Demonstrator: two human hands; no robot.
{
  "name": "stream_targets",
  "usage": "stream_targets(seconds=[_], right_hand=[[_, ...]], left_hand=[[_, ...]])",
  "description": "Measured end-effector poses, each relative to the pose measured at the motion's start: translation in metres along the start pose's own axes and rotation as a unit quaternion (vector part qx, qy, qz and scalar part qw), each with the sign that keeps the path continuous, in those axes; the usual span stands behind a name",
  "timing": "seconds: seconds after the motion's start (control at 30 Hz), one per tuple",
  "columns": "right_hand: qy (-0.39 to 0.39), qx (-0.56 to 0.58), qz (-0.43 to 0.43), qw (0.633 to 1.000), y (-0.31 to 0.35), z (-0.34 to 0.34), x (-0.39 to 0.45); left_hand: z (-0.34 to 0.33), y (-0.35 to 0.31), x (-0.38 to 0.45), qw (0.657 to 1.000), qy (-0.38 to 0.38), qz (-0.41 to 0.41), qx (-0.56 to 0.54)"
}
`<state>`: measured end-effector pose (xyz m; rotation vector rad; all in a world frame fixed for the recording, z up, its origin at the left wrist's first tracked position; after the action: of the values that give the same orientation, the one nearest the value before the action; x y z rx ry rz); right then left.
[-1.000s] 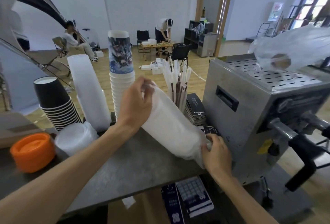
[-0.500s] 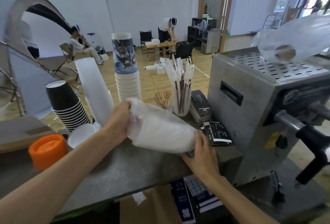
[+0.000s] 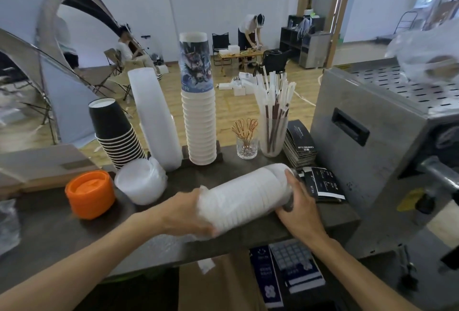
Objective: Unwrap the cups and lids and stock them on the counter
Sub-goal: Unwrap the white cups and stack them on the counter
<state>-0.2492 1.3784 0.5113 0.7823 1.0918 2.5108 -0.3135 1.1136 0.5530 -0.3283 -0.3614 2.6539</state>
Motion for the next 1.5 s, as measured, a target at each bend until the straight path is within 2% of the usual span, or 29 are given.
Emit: stream_targets(seconds=[0.07,0.13,0.23,0.27,0.33,0.37,0.43,0.53,0.67,0.73,0.8,0.87,0.9,0.93,1.0,1.03,1.1,1.13,1.17,1.2,1.3,1.4,1.47,1.5], right_hand=[[0.018,0.13,-0.061,0.989,-0.002,0.002,0.002],[0.002,0.231,-0.135,0.963,-0.007,0.01,0.007],[-0.049,0.299,-0.222,0.927,-0.022,0.021,0.015],[-0.059,0.307,-0.24,0.919,-0.027,0.023,0.016],[-0.062,0.332,-0.264,0.904,-0.036,0.023,0.017],[-0.055,0.353,-0.274,0.893,-0.037,0.021,0.017],[-0.046,0.395,-0.294,0.869,-0.037,0.018,0.018],[-0.037,0.43,-0.315,0.845,-0.036,0.014,0.02],[-0.045,0.436,-0.331,0.836,-0.04,0.01,0.023],[-0.045,0.426,-0.33,0.841,-0.04,0.008,0.024],[-0.048,0.42,-0.323,0.847,-0.042,0.006,0.025],[-0.061,0.413,-0.311,0.854,-0.045,0.006,0.023],[-0.073,0.405,-0.302,0.86,-0.046,0.008,0.022],[-0.084,0.387,-0.289,0.871,-0.046,0.01,0.019],[-0.101,0.324,-0.252,0.906,-0.039,0.017,0.015],[-0.108,0.3,-0.234,0.919,-0.034,0.019,0.013],[-0.121,0.28,-0.201,0.931,-0.025,0.022,0.012],[-0.126,0.276,-0.192,0.933,-0.022,0.024,0.011],[-0.129,0.275,-0.188,0.934,-0.021,0.024,0.011],[-0.131,0.273,-0.186,0.935,-0.02,0.025,0.01],[-0.131,0.265,-0.188,0.937,-0.019,0.029,0.009],[-0.133,0.258,-0.183,0.939,-0.016,0.031,0.007],[-0.134,0.25,-0.179,0.942,-0.014,0.031,0.006],[-0.138,0.245,-0.176,0.943,-0.013,0.032,0.005]], left_hand=[[-0.012,0.008,0.002,1.0,-0.008,0.014,0.014],[-0.016,0.015,0.012,0.998,-0.06,-0.004,0.009],[-0.017,0.019,0.016,0.993,-0.109,-0.054,0.009],[-0.017,0.022,0.018,0.989,-0.132,-0.058,-0.02],[-0.012,0.031,0.016,0.966,-0.193,-0.026,-0.169],[-0.009,0.036,0.014,0.939,-0.222,0.008,-0.262],[-0.009,0.043,0.009,0.859,-0.242,0.096,-0.442],[-0.023,0.042,0.006,0.689,-0.226,0.206,-0.657],[-0.037,0.032,0.016,0.495,-0.146,0.225,-0.827],[-0.043,0.037,0.022,0.438,-0.138,0.23,-0.858],[-0.046,0.036,0.025,0.424,-0.132,0.232,-0.865],[-0.046,0.027,0.026,0.423,-0.124,0.225,-0.869],[-0.043,0.023,0.026,0.437,-0.125,0.22,-0.863],[-0.038,0.017,0.024,0.472,-0.127,0.215,-0.846],[-0.027,0.005,0.022,0.588,-0.121,0.18,-0.779],[-0.023,0.001,0.023,0.676,-0.117,0.148,-0.713],[-0.01,-0.009,0.023,0.851,-0.13,0.017,-0.509],[-0.008,-0.016,0.02,0.905,-0.127,-0.054,-0.402],[-0.011,-0.019,0.018,0.936,-0.126,-0.099,-0.314],[-0.013,-0.017,0.017,0.952,-0.132,-0.117,-0.251],[-0.014,0.003,0.017,0.966,-0.197,-0.093,-0.136],[-0.014,0.022,0.014,0.962,-0.26,-0.056,0.064],[-0.01,0.017,0.014,0.946,-0.296,-0.091,0.097],[-0.002,0.007,0.007,0.936,-0.327,-0.12,0.044]])
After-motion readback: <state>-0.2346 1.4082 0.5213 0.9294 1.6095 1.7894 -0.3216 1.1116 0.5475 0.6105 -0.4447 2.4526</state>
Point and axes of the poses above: each hand's wrist, its own x-axis towards the middle knuckle, its own z-axis out of the back of the hand, y = z × x, the point moved 10 cm from there along x, towards the middle knuckle, and after that the axes turned 13 degrees about -y, right-handed, at the moved point
